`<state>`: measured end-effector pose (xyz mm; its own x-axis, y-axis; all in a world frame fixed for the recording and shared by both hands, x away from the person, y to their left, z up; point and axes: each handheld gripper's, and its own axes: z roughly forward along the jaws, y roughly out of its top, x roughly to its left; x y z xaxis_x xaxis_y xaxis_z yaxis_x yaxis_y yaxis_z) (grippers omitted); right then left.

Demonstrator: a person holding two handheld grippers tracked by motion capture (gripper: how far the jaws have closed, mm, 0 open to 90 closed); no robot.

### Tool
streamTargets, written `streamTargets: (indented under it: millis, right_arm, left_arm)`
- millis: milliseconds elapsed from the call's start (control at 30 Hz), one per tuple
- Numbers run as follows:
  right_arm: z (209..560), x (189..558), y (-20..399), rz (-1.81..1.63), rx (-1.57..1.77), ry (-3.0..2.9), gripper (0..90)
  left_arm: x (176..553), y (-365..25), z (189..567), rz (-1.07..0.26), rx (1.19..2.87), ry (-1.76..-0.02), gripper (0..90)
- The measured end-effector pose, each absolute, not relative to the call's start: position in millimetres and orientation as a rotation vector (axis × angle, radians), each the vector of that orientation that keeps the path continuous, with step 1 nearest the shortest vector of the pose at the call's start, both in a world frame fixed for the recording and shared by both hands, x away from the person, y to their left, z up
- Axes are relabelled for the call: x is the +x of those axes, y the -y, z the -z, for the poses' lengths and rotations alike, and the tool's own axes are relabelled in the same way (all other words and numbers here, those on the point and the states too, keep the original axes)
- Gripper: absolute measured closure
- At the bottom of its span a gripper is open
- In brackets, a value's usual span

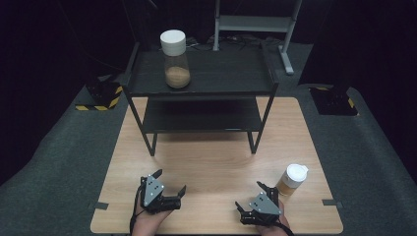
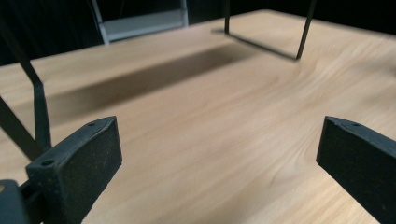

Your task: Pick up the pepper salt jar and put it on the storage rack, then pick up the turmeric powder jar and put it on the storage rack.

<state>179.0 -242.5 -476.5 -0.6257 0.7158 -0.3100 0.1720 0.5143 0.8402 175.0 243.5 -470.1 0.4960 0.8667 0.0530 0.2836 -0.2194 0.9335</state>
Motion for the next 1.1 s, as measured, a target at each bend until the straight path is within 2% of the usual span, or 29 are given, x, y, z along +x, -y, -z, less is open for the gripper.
streamTargets:
  millis: [300, 633, 1100]
  right_arm:
    - [475.8, 180.8, 242.6, -1.068, 0.731, -2.103, 0.0]
    - [476.1, 180.3, 243.0, -1.069, 0.721, -2.104, 0.0]
    - [475.2, 180.4, 244.2, -1.078, 0.743, -2.106, 0.0]
  left_arm:
    - [181.2, -237.1, 476.5, -0.718, 1.871, -1.009, 0.4]
    - [181.9, -221.1, 469.9, -0.768, 1.970, -1.002, 0.4]
    - [177.7, -215.5, 470.9, -0.812, 2.009, -0.947, 0.9]
